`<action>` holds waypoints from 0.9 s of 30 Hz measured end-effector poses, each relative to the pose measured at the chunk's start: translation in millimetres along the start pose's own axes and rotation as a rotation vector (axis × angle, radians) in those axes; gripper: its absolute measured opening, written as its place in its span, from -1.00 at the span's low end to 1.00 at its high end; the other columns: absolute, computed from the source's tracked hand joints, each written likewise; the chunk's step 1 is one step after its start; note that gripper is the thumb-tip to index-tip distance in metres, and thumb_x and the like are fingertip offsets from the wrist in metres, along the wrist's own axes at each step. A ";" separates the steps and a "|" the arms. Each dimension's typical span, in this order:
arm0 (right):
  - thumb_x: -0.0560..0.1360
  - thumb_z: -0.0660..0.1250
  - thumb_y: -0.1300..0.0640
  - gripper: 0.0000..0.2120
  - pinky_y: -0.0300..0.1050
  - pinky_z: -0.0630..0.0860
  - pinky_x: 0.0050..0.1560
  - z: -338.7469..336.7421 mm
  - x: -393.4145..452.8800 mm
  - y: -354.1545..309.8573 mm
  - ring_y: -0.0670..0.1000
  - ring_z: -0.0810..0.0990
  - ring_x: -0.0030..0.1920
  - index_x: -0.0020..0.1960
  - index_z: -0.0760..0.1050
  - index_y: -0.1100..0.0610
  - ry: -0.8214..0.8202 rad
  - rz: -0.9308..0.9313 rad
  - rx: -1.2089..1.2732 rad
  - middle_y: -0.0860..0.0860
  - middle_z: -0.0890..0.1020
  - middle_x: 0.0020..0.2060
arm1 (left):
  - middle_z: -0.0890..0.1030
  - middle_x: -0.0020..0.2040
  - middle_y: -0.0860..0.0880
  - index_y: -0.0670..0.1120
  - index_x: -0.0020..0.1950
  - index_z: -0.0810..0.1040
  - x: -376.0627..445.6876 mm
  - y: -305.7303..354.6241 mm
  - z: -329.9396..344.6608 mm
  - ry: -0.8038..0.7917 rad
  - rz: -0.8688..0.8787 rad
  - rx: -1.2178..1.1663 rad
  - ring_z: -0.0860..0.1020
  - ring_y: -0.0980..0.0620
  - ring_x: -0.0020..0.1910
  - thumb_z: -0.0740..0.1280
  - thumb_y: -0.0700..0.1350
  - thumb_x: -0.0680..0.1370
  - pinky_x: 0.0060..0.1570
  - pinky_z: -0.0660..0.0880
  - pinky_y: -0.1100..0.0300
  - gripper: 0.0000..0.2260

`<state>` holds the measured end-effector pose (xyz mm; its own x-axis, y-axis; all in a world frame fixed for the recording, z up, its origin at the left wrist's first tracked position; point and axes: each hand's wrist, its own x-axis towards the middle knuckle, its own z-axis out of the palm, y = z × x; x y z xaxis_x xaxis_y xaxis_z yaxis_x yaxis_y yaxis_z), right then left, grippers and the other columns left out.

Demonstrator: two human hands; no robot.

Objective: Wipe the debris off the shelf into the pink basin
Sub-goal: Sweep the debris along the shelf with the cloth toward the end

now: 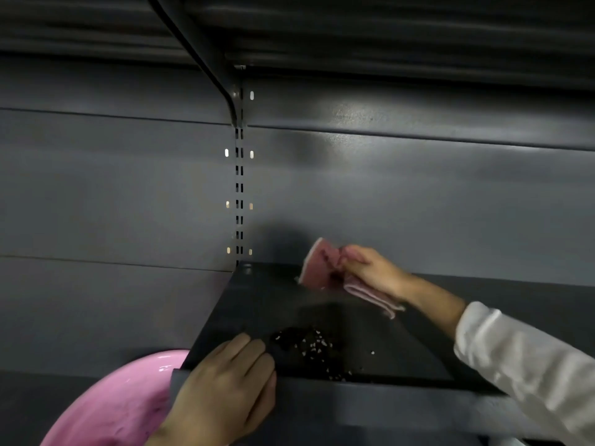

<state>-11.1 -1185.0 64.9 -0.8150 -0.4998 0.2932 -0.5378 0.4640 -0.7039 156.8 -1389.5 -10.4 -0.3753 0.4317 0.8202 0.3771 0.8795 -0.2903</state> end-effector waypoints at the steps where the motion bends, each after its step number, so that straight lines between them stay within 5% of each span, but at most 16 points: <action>1: 0.56 0.15 0.24 -0.83 -0.24 0.31 -0.06 -5.5 4.0 12.1 -0.02 0.44 -0.03 0.03 0.48 0.28 0.030 0.051 -0.060 0.09 0.54 -0.11 | 0.47 -0.47 -0.07 -0.10 -0.50 0.49 -0.1 0.4 0.1 0.002 -0.004 0.007 0.38 -0.03 -0.40 0.03 -0.12 0.57 -0.35 0.35 0.23 -0.53; 4: 0.57 0.11 0.24 -0.81 -0.21 0.31 -0.20 8.4 13.9 31.6 0.00 0.42 -0.05 0.04 0.47 0.27 -0.009 0.163 -0.104 0.09 0.49 -0.11 | 0.47 -0.47 -0.07 -0.11 -0.49 0.49 -0.2 0.9 1.3 0.009 -0.013 0.015 0.30 -0.01 -0.33 0.01 -0.12 0.57 -0.32 0.32 0.24 -0.53; 9: 0.53 0.16 0.25 -0.85 -0.20 0.33 -0.10 58.5 21.3 4.7 -0.05 0.45 -0.13 -0.13 0.45 0.06 -0.189 0.007 -0.131 -0.02 0.49 -0.21 | 0.43 -0.49 -0.07 -0.11 -0.49 0.45 1.6 0.5 -1.3 -0.025 0.011 -0.010 0.25 0.00 -0.34 0.00 -0.12 0.58 -0.33 0.24 0.24 -0.53; 13: 0.53 0.18 0.27 -0.67 -0.53 0.35 -0.23 54.8 -18.0 -17.7 -0.38 0.47 -0.31 -0.27 0.40 -0.11 -0.334 -0.066 -0.017 -0.23 0.49 -0.30 | 0.42 -0.47 -0.06 -0.14 -0.48 0.45 1.1 -0.4 -3.3 -0.070 -0.003 -0.037 0.25 0.01 -0.34 -0.01 -0.12 0.58 -0.36 0.25 0.22 -0.52; 16: 0.52 0.20 0.29 -0.70 -0.58 0.35 -0.22 44.1 -41.2 -22.7 -0.44 0.48 -0.31 -0.20 0.45 -0.10 -0.420 -0.128 0.022 -0.24 0.53 -0.27 | 0.42 -0.47 -0.07 -0.15 -0.47 0.44 0.3 1.5 -2.8 -0.078 -0.007 -0.029 0.25 0.00 -0.34 0.00 -0.13 0.58 -0.37 0.26 0.19 -0.55; 19: 0.52 0.21 0.28 -0.78 -0.56 0.39 -0.17 15.8 -37.2 -16.5 -0.39 0.51 -0.31 -0.12 0.48 -0.03 -0.226 -0.157 0.073 -0.17 0.55 -0.23 | 0.41 -0.47 -0.08 -0.17 -0.48 0.43 1.5 2.0 -3.7 -0.072 -0.020 -0.029 0.24 -0.01 -0.35 0.01 -0.14 0.58 -0.37 0.24 0.19 -0.55; 22: 0.53 0.17 0.30 -0.81 -0.30 0.41 -0.15 -26.1 -31.1 11.3 -0.35 0.48 -0.36 -0.18 0.45 0.08 -0.002 -0.063 0.088 -0.04 0.53 -0.26 | 0.40 -0.48 -0.08 -0.17 -0.48 0.42 1.9 2.9 -4.6 -0.079 -0.027 -0.031 0.23 -0.01 -0.36 0.00 -0.14 0.58 -0.38 0.23 0.19 -0.54; 27: 0.53 0.19 0.26 -0.73 -0.28 0.36 -0.21 -30.2 -47.9 61.4 -0.07 0.46 -0.23 -0.28 0.43 -0.02 0.005 0.118 -0.115 -0.08 0.52 -0.32 | 0.40 -0.47 -0.08 -0.17 -0.47 0.42 0.2 0.9 -2.8 -0.073 -0.010 -0.056 0.24 -0.01 -0.35 0.02 -0.14 0.57 -0.36 0.24 0.20 -0.57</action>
<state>-11.6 -1110.5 27.1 -0.8750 -0.4333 0.2160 -0.4590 0.6002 -0.6550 159.4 -1389.2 -9.1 -0.4396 0.4379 0.7842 0.4188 0.8723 -0.2523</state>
